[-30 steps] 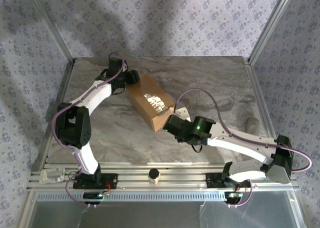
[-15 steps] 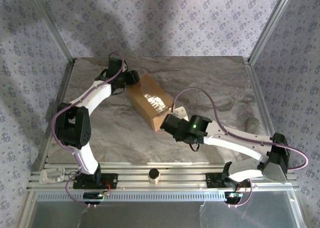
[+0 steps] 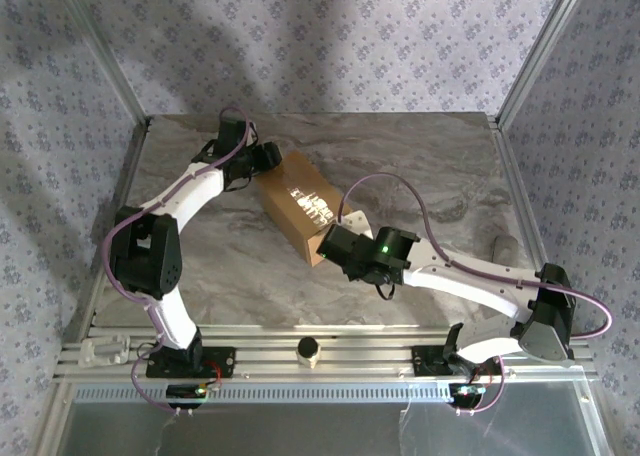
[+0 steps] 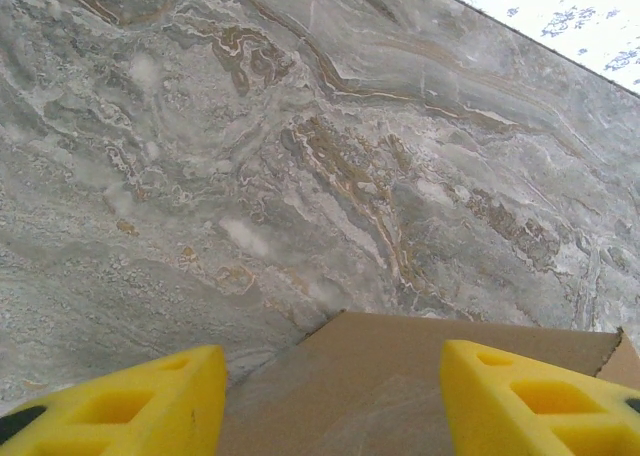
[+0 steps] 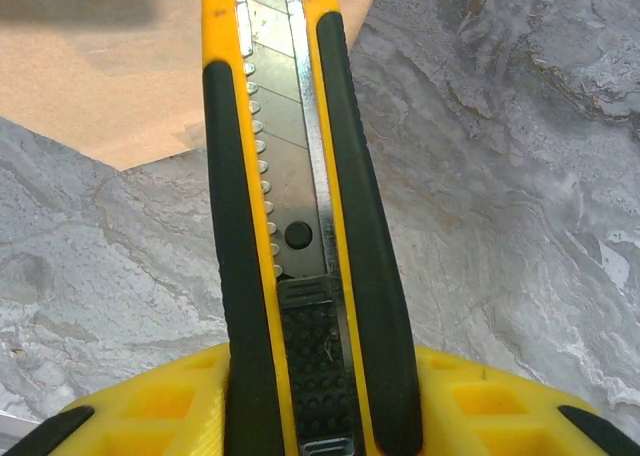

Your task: Unpack the express box

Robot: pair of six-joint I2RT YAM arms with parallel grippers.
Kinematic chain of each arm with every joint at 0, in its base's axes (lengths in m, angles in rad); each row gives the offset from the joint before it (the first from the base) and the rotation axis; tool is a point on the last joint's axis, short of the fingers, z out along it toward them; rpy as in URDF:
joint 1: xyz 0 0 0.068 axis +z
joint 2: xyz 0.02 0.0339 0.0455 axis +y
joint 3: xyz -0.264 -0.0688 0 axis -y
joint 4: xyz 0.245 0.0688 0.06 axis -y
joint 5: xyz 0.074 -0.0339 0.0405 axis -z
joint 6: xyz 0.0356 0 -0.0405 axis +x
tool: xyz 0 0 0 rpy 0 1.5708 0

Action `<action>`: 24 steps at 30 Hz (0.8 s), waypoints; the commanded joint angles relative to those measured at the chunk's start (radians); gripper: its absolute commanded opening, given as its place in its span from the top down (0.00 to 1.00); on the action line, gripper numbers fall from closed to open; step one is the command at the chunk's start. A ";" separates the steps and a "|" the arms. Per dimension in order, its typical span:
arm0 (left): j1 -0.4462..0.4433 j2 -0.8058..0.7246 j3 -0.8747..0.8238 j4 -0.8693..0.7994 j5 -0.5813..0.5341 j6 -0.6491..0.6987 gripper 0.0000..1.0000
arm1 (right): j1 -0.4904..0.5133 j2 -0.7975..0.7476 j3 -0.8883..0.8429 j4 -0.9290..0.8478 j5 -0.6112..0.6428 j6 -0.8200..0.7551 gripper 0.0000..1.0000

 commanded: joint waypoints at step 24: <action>0.080 -0.069 0.099 -0.147 0.004 0.011 0.35 | -0.034 -0.016 -0.045 0.063 0.021 0.009 1.00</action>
